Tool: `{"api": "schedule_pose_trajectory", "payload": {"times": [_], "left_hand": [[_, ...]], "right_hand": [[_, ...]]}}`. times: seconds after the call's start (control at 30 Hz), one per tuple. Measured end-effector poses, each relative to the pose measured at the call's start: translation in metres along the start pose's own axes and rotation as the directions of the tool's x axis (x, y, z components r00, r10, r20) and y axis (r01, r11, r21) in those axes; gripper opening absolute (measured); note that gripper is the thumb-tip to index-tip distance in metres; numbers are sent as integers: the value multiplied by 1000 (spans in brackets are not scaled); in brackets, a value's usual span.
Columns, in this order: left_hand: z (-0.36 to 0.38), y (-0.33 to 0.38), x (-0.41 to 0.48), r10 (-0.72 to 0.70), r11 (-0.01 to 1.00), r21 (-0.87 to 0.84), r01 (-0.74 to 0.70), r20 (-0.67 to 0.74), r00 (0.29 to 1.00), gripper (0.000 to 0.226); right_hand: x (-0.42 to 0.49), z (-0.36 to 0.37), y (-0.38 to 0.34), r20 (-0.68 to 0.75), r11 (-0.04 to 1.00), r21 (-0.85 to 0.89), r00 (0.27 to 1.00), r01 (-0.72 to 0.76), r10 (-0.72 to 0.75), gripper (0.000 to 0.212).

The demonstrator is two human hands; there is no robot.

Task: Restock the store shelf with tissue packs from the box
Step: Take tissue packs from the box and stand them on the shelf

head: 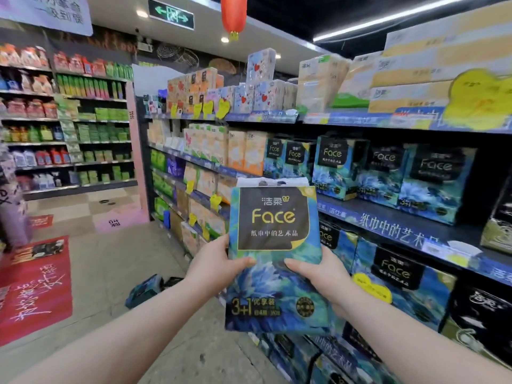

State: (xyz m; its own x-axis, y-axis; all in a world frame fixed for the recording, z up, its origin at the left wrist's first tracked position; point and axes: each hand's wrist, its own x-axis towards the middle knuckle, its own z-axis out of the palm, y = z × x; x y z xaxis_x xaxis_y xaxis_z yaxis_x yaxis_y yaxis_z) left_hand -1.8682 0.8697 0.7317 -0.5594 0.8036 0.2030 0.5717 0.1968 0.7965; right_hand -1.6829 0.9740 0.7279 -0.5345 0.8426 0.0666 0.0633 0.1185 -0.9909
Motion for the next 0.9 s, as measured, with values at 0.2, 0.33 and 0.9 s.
{"api": "schedule_pose_trajectory", "payload": {"times": [0.2,0.33,0.9], "left_hand": [[52,25,87,165,986,1,-167,137,977,44],[86,46,150,263,964,-22,-266,252,931,40],[206,153,332,527,850,-308,-428,494,692,58]], "right_hand": [[46,-44,3,-233,1000,-9,972,8,-10,44],[80,-72,0,-377,1000,-9,926,6,-9,31],[191,-181,-37,-732,989,-118,681,-87,-27,40]]}}
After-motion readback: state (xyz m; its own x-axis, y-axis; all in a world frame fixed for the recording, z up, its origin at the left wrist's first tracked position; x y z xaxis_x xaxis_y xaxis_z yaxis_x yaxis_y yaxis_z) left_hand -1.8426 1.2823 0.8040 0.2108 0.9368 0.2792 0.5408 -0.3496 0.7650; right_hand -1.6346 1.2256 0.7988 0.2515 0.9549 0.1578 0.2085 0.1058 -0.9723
